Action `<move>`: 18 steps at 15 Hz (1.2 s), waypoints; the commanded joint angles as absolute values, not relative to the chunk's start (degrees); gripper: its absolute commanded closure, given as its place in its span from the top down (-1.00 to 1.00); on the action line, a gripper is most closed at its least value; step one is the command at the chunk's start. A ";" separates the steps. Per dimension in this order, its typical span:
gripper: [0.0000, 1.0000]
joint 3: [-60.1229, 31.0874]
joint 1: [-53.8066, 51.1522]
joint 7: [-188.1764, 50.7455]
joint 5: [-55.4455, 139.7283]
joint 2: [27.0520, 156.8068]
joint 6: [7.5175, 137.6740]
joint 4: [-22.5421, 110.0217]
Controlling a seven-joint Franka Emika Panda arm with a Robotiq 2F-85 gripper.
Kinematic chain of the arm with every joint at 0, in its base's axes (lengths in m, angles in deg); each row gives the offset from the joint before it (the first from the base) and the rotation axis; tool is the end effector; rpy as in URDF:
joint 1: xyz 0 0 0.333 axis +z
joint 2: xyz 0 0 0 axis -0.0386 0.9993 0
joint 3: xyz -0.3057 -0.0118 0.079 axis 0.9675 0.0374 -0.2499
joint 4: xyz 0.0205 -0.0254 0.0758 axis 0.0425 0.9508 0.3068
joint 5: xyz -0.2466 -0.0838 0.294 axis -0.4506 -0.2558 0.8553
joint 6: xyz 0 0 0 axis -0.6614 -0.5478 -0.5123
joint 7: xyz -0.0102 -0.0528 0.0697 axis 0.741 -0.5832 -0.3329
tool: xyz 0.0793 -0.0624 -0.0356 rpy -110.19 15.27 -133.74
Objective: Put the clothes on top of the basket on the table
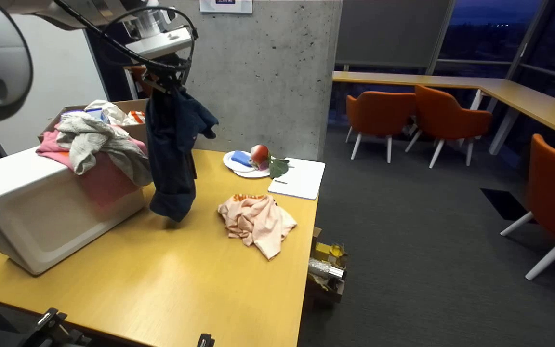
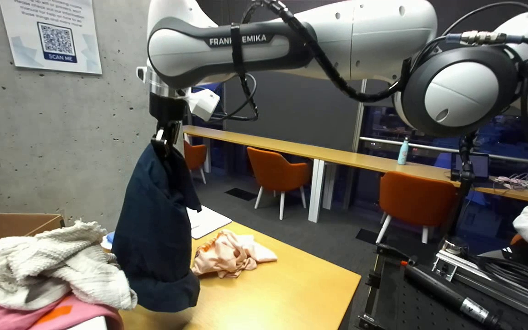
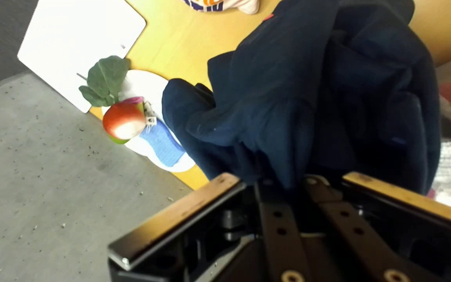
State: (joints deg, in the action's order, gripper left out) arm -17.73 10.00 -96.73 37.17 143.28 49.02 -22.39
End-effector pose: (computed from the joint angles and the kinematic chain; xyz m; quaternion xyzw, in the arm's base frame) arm 0.8121 0.1623 0.3549 0.9350 0.3146 0.1386 0.0875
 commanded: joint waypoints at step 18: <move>0.35 -19.95 7.26 -94.02 39.96 154.72 48.49 -22.32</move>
State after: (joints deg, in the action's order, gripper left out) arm -19.12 7.48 -94.67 39.14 156.68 49.02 -22.93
